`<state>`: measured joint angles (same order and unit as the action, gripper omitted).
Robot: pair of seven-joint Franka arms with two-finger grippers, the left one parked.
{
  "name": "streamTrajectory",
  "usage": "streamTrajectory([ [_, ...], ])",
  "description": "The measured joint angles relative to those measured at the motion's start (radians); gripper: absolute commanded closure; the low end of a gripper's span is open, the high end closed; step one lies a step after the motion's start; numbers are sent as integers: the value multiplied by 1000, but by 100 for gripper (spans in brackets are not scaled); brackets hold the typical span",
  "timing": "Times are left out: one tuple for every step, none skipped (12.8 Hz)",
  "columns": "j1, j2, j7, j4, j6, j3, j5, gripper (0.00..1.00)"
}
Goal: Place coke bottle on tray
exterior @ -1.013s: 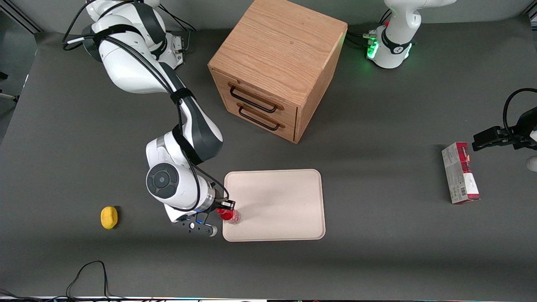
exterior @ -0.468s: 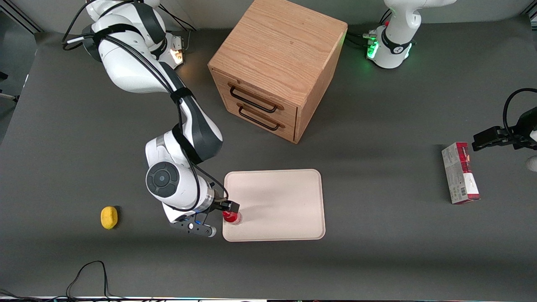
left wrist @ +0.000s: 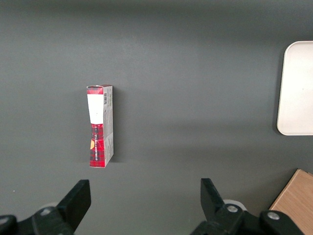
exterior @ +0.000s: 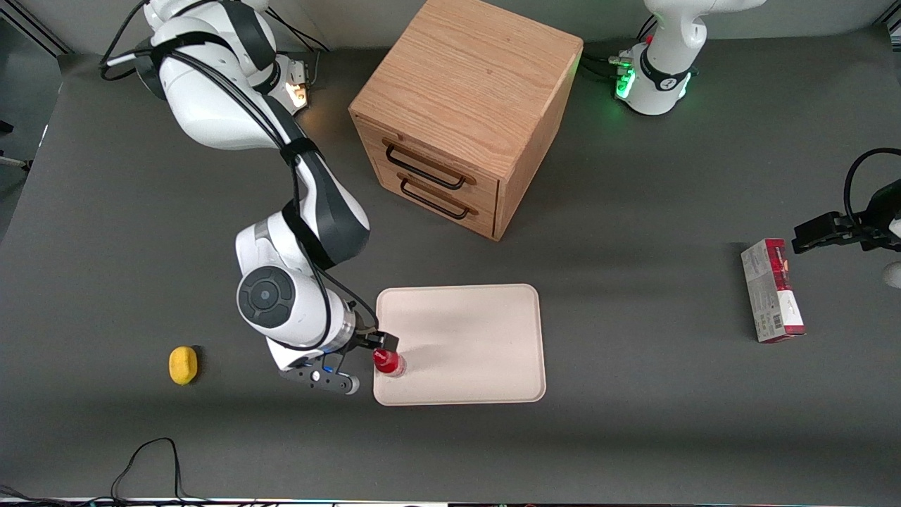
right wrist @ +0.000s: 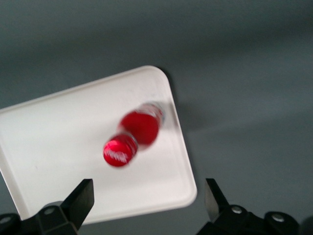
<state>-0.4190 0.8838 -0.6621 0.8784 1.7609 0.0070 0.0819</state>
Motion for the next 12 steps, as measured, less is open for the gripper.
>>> streamTrajectory([
  [3, -31, 30, 17, -41, -1, 0, 0],
  [8, -83, 76, 68, -58, -4, 0, 0],
  [22, -159, 127, 157, -56, -7, 0, 0],
  [43, -247, 190, 269, -44, -9, 0, 0],
  [65, -340, 250, 387, -26, -12, 0, 0],
  [85, -433, 299, 504, -4, -16, 1, 0],
  [98, -548, 360, 648, 14, -32, 1, 0],
  [100, -621, 401, 733, 20, -53, 1, 0],
  [99, -684, 442, 800, 19, -76, 1, 0],
  [99, -732, 474, 843, 10, -102, 1, 0],
  [99, -767, 506, 862, -11, -129, 1, 0],
  [99, -790, 537, 863, -40, -153, 1, 0],
])
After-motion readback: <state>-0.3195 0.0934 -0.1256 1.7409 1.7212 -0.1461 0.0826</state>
